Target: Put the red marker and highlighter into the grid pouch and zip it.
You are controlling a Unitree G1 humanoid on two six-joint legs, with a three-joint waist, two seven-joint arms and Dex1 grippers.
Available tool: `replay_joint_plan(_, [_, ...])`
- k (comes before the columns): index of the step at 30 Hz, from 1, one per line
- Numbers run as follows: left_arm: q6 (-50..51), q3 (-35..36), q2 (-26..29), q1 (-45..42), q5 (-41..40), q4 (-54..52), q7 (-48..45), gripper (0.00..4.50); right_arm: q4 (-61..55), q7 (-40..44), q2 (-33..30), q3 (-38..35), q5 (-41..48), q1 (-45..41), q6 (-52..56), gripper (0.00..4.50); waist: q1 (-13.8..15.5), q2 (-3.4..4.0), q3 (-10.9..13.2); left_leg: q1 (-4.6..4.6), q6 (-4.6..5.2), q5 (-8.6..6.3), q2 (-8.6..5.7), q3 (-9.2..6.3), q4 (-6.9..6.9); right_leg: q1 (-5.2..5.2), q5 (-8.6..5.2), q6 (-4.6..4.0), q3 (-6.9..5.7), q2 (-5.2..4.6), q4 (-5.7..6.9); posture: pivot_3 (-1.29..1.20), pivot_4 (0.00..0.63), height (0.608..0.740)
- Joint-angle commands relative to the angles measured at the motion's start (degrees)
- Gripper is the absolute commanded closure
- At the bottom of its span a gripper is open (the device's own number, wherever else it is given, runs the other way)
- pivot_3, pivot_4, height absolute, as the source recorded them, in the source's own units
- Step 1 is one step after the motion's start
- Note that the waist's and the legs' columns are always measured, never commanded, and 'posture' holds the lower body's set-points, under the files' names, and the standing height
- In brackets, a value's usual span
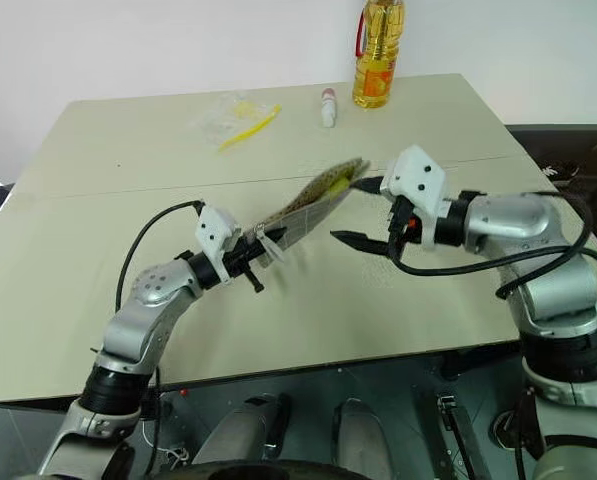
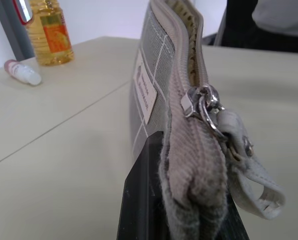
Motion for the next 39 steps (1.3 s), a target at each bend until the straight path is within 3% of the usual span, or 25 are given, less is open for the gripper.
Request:
replay_joint_plan(1, [2.3, 2.5, -3.1, -2.5, -4.1, -0.4, 2.4, 4.5, -1.7, -6.8, 3.7, 2.3, -0.2, 0.9, 2.8, 0.28, 0.0, 0.0, 0.0, 0.0, 0.0, 0.0, 0.0, 0.01, 0.0, -0.01, 0.0, 0.0, 0.01, 0.0, 0.0, 0.0, 0.15, 0.74])
replay_joint_plan(11, [3.1, 1.9, -4.9, -4.5, -4.5, 1.5, 4.0, 4.5, -2.1, -16.0, 13.4, 7.3, 1.6, 0.4, 6.8, 0.28, 0.0, 0.0, 0.0, 0.0, 0.0, 0.01, -0.02, 0.0, 0.0, -0.03, 0.02, 0.02, 0.0, 0.01, 0.01, 0.0, 0.15, 0.74])
replay_joint_plan(14, [2.8, 1.6, -5.1, -4.8, -4.2, 1.9, 4.4, 4.5, -1.3, -17.5, 15.3, 9.3, 1.0, 0.0, 6.6, 1.16, 0.0, 0.0, 0.0, 0.01, 0.0, 0.01, -0.02, 0.0, 0.0, -0.02, 0.03, 0.02, 0.0, 0.02, 0.01, 0.0, 0.15, 0.74])
replay_joint_plan(19, [2.5, 1.5, -4.9, -4.6, -4.0, 1.7, 4.4, 4.5, -0.5, -18.7, 16.0, 9.8, 1.0, -0.5, 6.8, 3.75, 0.0, 0.0, 0.0, 0.01, 0.0, 0.01, -0.02, 0.0, 0.0, -0.02, 0.02, 0.02, 0.0, 0.02, 0.01, 0.0, 0.15, 0.74])
replay_joint_plan(21, [2.4, 1.5, -4.8, -4.5, -3.9, 1.7, 4.5, 4.5, -0.4, -18.6, 15.6, 9.5, 1.0, -0.7, 6.6, 4.47, 0.0, 0.0, 0.0, 0.01, 0.0, 0.01, -0.03, 0.0, 0.0, -0.02, 0.03, 0.02, 0.0, 0.02, 0.01, 0.0, 0.15, 0.74])
replay_joint_plan(27, [0.6, 1.1, -1.9, -3.5, -1.6, 1.9, 3.1, 4.5, 3.0, -19.0, 10.8, 6.5, -2.6, -2.8, 3.1, 4.47, 0.0, 0.0, 0.0, 0.01, 0.0, 0.01, -0.02, 0.0, 0.0, -0.02, 0.03, 0.02, 0.0, 0.03, 0.01, 0.0, 0.15, 0.74])
replay_joint_plan(32, [-3.3, 0.5, 6.3, 0.5, 1.6, 1.2, -1.7, 4.5, 15.6, -21.9, 1.5, 0.6, -9.5, -8.5, -4.1, 4.47, 0.1, 0.01, 0.0, 0.01, 0.0, 0.01, -0.02, 0.04, -0.03, -0.04, 0.02, -0.01, 0.01, 0.02, 0.0, 0.0, 0.15, 0.74])
replay_joint_plan(39, [-5.9, 2.8, 12.1, 4.6, 1.0, 0.7, -4.5, 4.5, 29.1, -22.3, -5.6, -1.7, -13.9, -11.4, -11.5, 4.47, -0.2, 0.03, 0.0, 0.01, 0.01, 0.01, 0.0, 0.11, -0.16, -0.1, 0.02, -0.01, 0.04, -0.02, -0.04, 0.0, 0.15, 0.74])
